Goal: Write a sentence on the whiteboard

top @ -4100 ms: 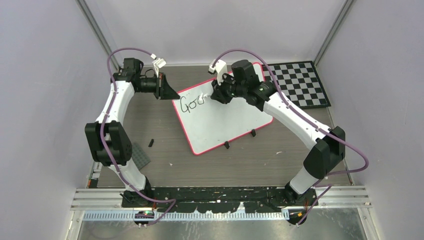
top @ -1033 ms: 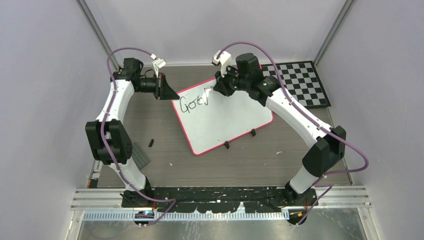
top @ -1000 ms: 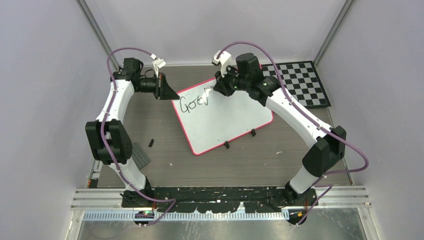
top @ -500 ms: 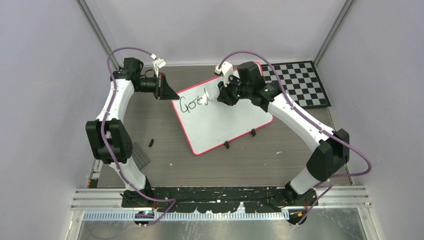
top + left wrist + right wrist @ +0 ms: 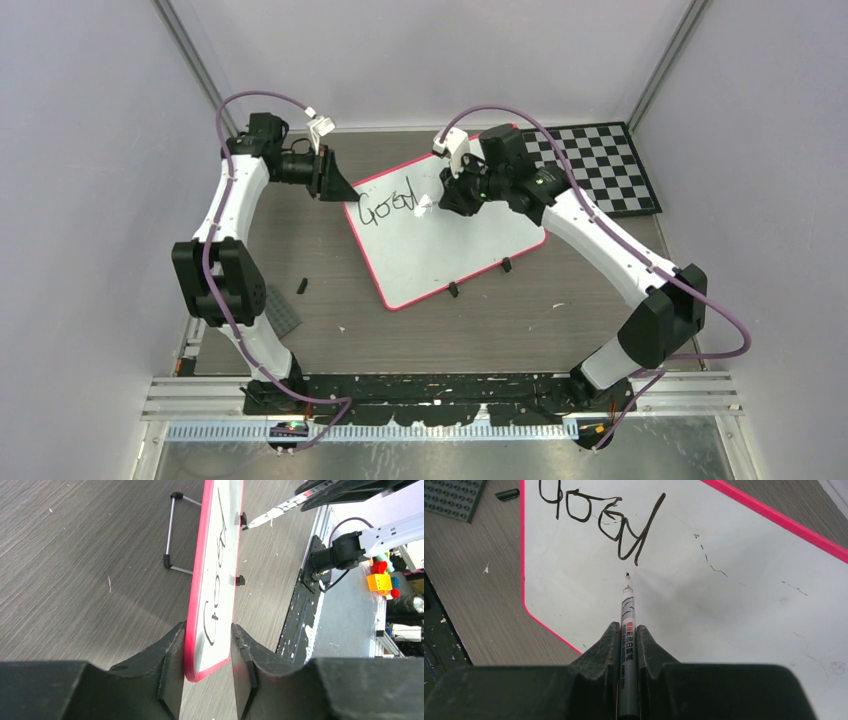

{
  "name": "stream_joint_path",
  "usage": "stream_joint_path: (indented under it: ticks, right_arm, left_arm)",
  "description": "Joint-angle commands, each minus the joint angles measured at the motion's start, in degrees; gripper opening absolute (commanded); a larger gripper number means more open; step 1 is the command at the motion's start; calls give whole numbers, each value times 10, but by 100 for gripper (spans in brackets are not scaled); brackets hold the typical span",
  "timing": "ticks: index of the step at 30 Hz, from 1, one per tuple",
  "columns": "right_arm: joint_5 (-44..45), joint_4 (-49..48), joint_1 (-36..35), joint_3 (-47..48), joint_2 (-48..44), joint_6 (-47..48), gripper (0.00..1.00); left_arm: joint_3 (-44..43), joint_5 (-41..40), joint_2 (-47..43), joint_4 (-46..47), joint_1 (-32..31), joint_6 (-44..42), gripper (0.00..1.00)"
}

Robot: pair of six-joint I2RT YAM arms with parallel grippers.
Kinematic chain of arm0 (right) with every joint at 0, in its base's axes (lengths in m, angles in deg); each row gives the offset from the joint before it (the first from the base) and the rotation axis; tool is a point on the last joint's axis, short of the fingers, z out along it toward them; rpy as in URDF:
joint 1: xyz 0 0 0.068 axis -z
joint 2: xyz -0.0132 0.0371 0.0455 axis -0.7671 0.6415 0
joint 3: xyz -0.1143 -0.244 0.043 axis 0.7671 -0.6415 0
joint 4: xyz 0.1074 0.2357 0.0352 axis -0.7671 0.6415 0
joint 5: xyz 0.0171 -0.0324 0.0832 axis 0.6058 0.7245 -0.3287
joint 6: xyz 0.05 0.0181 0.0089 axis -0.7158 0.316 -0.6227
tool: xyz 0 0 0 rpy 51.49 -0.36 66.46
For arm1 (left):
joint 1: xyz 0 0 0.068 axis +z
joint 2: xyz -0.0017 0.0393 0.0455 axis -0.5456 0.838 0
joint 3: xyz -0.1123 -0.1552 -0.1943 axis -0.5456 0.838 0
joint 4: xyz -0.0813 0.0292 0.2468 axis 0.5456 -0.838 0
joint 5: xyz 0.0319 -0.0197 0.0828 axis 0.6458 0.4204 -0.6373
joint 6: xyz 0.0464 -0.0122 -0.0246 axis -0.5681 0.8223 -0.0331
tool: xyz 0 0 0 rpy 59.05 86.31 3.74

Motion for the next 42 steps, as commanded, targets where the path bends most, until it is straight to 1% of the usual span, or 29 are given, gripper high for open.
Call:
stream_joint_path:
  ticks: [1, 4, 6, 10, 13, 15, 19, 23, 26, 29, 33, 35, 39, 42]
  right_arm:
    - [-30, -15, 3, 23, -53, -3, 0]
    - [-35, -27, 3, 13, -63, -15, 0]
    - [-37, -38, 3, 1, -71, -23, 0]
    - [-38, -54, 8, -17, -80, -52, 0]
    - [-40, -66, 18, -27, -82, -79, 0]
    - [-43, -72, 31, -30, -80, -96, 0]
    - [-54, -80, 53, -34, -77, -108, 0]
    - [-64, -79, 62, -36, -75, -100, 0]
    - [-69, -80, 63, -41, -75, -83, 0]
    - [-60, -75, 62, -43, -72, -63, 0]
    - [-34, -64, 62, -39, -66, -30, 0]
    - [-24, -60, 62, -38, -65, -13, 0]
    - [-1, -65, 62, -33, -56, 0, 0]
    - [-1, -70, 61, -30, -50, 8, 0]
  left_arm:
    - [-32, -1, -8, -22, -3, 1, 41]
    - [-21, 0, -15, -14, -3, 16, 47]
    - [-8, 1, -20, -8, -3, 25, 48]
    - [38, 12, -33, 43, -2, 73, 52]
    - [68, 25, -39, 95, -2, 120, 52]
    - [80, 27, -37, 113, -3, 134, 52]
    - [87, 30, -32, 123, -3, 142, 52]
    - [83, 32, -25, 128, -4, 145, 50]
    - [77, 32, -20, 128, -4, 145, 47]
    - [67, 31, -15, 127, -4, 144, 41]
    - [46, 28, -5, 118, -4, 137, 28]
    - [35, 25, 1, 110, -4, 130, 23]
    - [22, 22, 9, 103, -4, 125, 17]
    - [18, 19, 11, 99, -4, 122, 12]
